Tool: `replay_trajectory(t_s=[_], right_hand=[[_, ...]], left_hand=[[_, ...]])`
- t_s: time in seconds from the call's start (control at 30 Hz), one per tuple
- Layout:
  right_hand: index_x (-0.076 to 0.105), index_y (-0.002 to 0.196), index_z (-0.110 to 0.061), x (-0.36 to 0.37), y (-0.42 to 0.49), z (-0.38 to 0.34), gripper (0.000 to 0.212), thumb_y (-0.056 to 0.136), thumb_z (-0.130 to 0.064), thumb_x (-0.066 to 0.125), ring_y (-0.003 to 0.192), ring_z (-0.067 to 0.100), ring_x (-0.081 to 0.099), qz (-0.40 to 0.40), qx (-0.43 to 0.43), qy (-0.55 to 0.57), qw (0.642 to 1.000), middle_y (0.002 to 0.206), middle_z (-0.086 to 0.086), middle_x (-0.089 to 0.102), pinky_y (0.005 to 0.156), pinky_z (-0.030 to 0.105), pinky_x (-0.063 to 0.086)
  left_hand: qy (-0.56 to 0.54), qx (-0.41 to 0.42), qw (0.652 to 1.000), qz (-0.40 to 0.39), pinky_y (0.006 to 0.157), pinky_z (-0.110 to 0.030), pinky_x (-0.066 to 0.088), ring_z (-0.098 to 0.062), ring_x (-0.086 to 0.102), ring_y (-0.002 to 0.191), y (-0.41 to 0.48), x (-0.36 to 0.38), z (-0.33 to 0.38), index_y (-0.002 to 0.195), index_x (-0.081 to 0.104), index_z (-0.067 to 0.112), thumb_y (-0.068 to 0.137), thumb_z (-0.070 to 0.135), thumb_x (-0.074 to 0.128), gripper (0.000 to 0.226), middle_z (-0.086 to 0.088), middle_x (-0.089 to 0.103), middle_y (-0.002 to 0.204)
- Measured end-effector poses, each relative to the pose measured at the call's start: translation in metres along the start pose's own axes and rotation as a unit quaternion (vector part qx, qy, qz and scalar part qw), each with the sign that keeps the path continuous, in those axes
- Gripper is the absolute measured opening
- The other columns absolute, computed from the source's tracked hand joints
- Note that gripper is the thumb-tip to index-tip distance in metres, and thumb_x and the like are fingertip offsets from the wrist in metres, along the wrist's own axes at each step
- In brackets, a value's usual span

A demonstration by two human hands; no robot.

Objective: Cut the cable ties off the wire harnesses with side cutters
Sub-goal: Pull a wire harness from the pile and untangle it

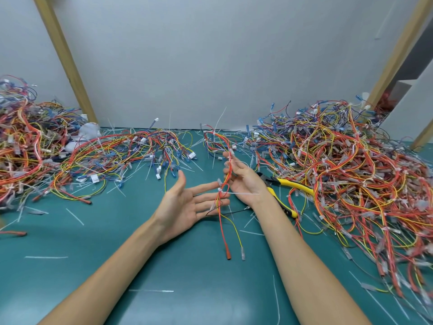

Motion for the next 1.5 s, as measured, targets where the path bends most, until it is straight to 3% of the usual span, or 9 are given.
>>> replay_trajectory(t_s=[0.47,0.57,0.7,0.87,1.03,1.2,1.33,1.4,1.5], right_hand=[[0.062,0.110,-0.011,0.000,0.000,0.000,0.025,0.103,-0.006,0.039,0.060,0.004,0.056,-0.009,0.001,0.009,1.000,0.072,-0.004,0.056,0.060,0.016,0.048],[0.064,0.110,-0.012,0.000,-0.002,-0.002,0.024,0.102,-0.006,0.041,0.060,0.005,0.057,-0.007,0.005,0.014,1.000,0.072,-0.003,0.058,0.059,0.017,0.050],[0.066,0.109,-0.013,0.003,-0.003,-0.001,0.024,0.100,-0.008,0.044,0.058,0.004,0.059,-0.005,0.006,0.011,1.000,0.073,-0.005,0.059,0.054,0.017,0.049],[0.064,0.113,-0.013,0.006,-0.006,0.001,0.024,0.091,-0.014,0.055,0.064,0.007,0.062,-0.034,0.004,0.024,0.999,0.076,-0.006,0.061,0.053,0.019,0.047],[0.074,0.110,-0.022,0.018,-0.015,-0.011,0.029,0.081,-0.022,0.068,0.069,0.010,0.064,-0.119,0.002,-0.012,0.993,0.080,-0.009,0.065,0.060,0.022,0.048],[0.073,0.111,-0.019,0.040,-0.035,-0.030,0.027,0.084,-0.019,0.072,0.067,0.008,0.059,-0.208,-0.002,-0.153,0.966,0.085,-0.006,0.066,0.065,0.020,0.049],[0.073,0.105,-0.017,0.051,-0.059,-0.018,0.019,0.090,-0.010,0.064,0.062,0.010,0.059,-0.238,0.006,-0.305,0.922,0.084,0.005,0.067,0.060,0.022,0.049],[0.072,0.102,-0.013,0.056,-0.071,-0.009,0.015,0.089,-0.010,0.067,0.059,0.010,0.061,-0.275,0.012,-0.370,0.887,0.078,0.002,0.066,0.058,0.022,0.048],[0.070,0.103,-0.007,0.060,-0.083,0.002,0.017,0.088,-0.015,0.070,0.071,0.000,0.062,-0.320,0.041,-0.442,0.837,0.087,-0.011,0.070,0.068,0.015,0.049]], left_hand=[[0.006,-0.007,1.000,0.000,0.087,-0.032,0.056,-0.033,0.064,0.112,-0.003,0.004,0.002,0.131,0.054,0.004,0.087,0.072,0.020,0.088,-0.023,0.061,0.128],[0.021,-0.003,1.000,0.014,0.077,-0.028,0.056,-0.026,0.069,0.092,-0.002,0.002,0.003,0.127,0.061,0.006,0.088,0.068,0.025,0.082,-0.022,0.065,0.121],[0.030,0.027,0.998,0.045,0.057,-0.020,0.049,-0.018,0.058,0.065,-0.001,-0.001,0.002,0.118,0.068,0.004,0.091,0.058,0.035,0.069,-0.017,0.067,0.094],[0.121,0.093,0.982,0.110,0.039,-0.014,0.029,-0.013,0.045,0.052,0.002,-0.004,0.007,0.112,0.067,0.004,0.090,0.051,0.037,0.060,-0.007,0.061,0.071],[0.241,0.128,0.943,0.189,0.054,-0.016,0.045,-0.013,0.059,0.056,0.003,-0.016,0.010,0.109,0.067,0.002,0.103,0.040,0.026,0.056,-0.002,0.068,0.069],[0.075,0.109,0.973,0.189,0.082,-0.030,0.053,-0.023,0.070,0.098,0.011,-0.025,0.017,0.119,0.058,0.006,0.100,0.050,0.028,0.057,-0.016,0.070,0.110],[-0.044,0.028,0.990,0.130,0.072,-0.035,0.055,-0.028,0.072,0.087,0.023,-0.027,0.032,0.115,0.055,-0.001,0.096,0.063,0.024,0.074,-0.021,0.071,0.102],[-0.058,0.007,0.991,0.119,0.070,-0.038,0.056,-0.032,0.072,0.082,0.030,-0.024,0.037,0.110,0.054,-0.003,0.095,0.066,0.026,0.076,-0.022,0.068,0.091],[-0.046,0.013,0.990,0.131,0.080,-0.038,0.057,-0.032,0.065,0.088,0.038,-0.015,0.046,0.125,0.051,-0.005,0.096,0.051,0.041,0.063,-0.022,0.062,0.103]])
Point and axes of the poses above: each hand's wrist, its own y-axis towards the middle knuckle, its own x-axis out of the palm, z = x × y, the point moved 2 cm from there along y, towards the middle knuckle
